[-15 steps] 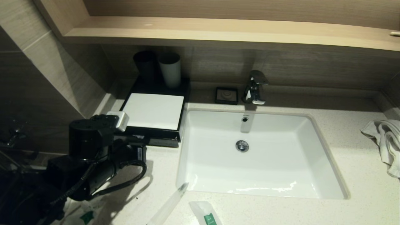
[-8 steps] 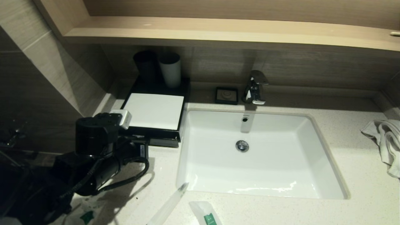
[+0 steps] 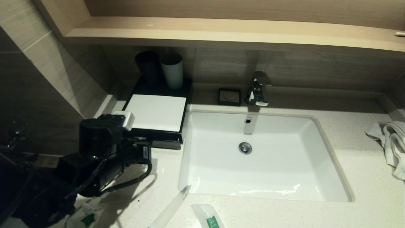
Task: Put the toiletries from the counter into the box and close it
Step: Open the drawer
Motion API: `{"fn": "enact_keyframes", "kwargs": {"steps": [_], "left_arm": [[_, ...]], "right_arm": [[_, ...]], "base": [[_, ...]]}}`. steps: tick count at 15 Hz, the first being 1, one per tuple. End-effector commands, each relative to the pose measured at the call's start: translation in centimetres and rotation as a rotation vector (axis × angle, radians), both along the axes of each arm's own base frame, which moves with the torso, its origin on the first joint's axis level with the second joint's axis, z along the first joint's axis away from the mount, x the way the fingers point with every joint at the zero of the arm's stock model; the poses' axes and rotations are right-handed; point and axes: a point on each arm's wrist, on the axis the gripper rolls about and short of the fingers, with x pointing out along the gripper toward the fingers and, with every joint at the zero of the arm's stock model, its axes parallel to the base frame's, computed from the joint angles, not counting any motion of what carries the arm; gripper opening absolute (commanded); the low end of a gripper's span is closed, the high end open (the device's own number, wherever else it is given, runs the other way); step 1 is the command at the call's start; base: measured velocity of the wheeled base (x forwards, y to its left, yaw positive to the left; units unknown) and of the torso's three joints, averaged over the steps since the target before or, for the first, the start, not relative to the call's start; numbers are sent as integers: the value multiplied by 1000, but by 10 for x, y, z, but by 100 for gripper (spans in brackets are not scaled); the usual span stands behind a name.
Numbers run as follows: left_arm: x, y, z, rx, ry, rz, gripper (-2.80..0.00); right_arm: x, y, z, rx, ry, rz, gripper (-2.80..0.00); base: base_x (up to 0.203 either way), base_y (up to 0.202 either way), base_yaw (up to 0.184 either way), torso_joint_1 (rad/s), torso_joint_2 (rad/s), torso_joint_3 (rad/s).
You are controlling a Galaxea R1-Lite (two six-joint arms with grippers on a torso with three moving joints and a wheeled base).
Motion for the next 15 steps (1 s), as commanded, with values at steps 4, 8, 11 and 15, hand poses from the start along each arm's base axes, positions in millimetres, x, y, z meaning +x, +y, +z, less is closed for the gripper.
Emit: {"fn": "enact_keyframes", "kwargs": {"steps": [4,8,11,15], "left_arm": [[2,-1,-1,-4,-1,4,-280],[4,-2,-1,-3,0,5,-280],[5,-2,-1,-6,-6,4,-280],[7,-3,-2,-8,-11,5,-280]], "right_arm": [[0,0,0,-1,0,0,-280],[0,0,0,-1,0,0,-280],[0,0,0,-1,0,1,-280],[0,0,0,-1,0,1,-280]], "base": [[0,0,0,0,0,0],[0,0,0,0,0,0],[0,0,0,0,0,0],[0,0,0,0,0,0]]}}
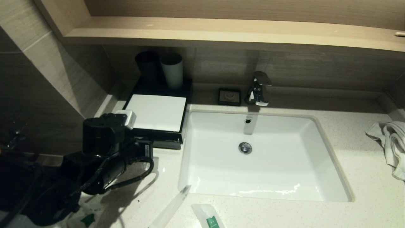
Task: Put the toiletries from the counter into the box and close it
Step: Open the drawer
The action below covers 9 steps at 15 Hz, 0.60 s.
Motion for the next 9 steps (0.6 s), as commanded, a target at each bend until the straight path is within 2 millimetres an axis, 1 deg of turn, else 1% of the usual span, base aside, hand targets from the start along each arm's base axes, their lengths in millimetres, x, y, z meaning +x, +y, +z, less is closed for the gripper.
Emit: {"fn": "enact_keyframes", "kwargs": {"steps": [1,9], "left_arm": [[1,-1,-1,-2,-2,2,-280],[4,-2,-5,-2,-4,4,-280]], "right_arm": [[0,0,0,0,0,1,-280],[0,0,0,0,0,1,-280]], "base": [[0,0,0,0,0,0],[0,0,0,0,0,0]]}}
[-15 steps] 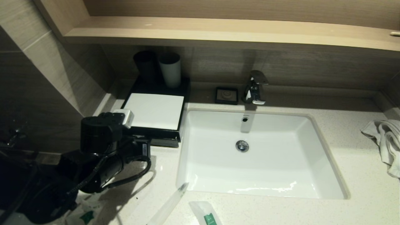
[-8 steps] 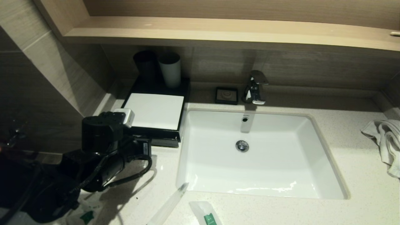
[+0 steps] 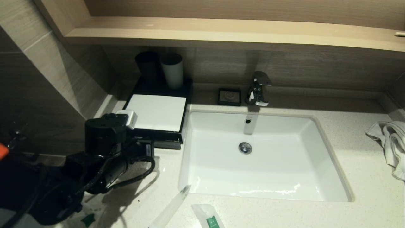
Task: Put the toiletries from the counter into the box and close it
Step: Open the drawer
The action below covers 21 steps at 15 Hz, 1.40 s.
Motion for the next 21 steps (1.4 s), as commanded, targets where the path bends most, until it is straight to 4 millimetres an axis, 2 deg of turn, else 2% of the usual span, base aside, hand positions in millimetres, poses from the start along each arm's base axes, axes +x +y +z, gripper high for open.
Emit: {"fn": "enact_keyframes", "kwargs": {"steps": [1,21], "left_arm": [[1,0,-1,1,2,2,-280],[10,-4,-8,10,20,7,-280]], "right_arm": [[0,0,0,0,0,1,-280],[0,0,0,0,0,-1,-280]], "base": [[0,0,0,0,0,0],[0,0,0,0,0,0]]}}
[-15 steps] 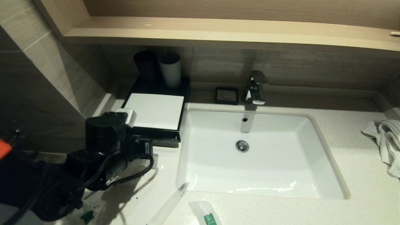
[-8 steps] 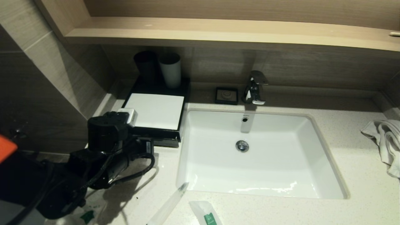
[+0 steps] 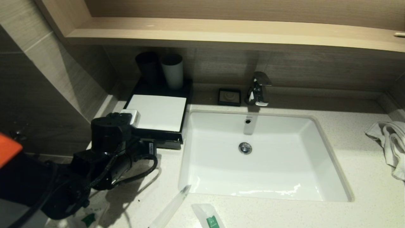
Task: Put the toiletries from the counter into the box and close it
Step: Open the drawer
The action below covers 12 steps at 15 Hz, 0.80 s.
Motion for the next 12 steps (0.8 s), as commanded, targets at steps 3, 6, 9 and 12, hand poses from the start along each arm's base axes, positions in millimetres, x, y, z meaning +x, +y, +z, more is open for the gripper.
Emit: {"fn": "enact_keyframes", "kwargs": {"steps": [3,6,9,12], "left_arm": [[0,0,0,1,4,2,-280],[-1,0,-1,3,8,2,-280],[-3,2,-1,7,15,2,-280],[-6,3,-1,12,26,2,-280]], "right_arm": [[0,0,0,-1,0,0,-280],[0,0,0,-1,0,0,-280],[0,0,0,-1,0,1,-280],[0,0,0,-1,0,0,-280]], "base": [[0,0,0,0,0,0],[0,0,0,0,0,0],[0,0,0,0,0,0],[0,0,0,0,0,0]]}}
